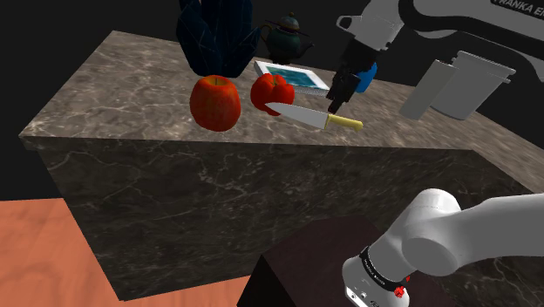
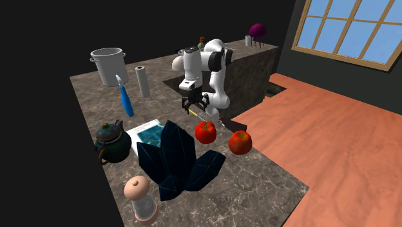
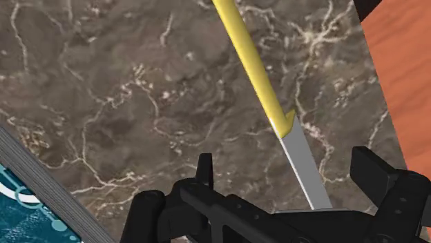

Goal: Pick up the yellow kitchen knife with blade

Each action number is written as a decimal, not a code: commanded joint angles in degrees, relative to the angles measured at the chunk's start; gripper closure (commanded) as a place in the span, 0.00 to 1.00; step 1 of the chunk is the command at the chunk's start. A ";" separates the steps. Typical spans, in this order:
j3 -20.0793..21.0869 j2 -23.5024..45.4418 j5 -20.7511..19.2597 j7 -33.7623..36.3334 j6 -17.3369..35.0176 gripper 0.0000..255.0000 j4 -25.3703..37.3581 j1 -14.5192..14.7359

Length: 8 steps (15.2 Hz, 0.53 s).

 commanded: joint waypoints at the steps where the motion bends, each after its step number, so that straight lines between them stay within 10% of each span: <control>1: -0.88 2.60 0.33 -8.95 -1.27 0.00 3.95 3.73; 8: -1.54 3.87 0.76 -17.86 -0.20 0.00 4.10 7.37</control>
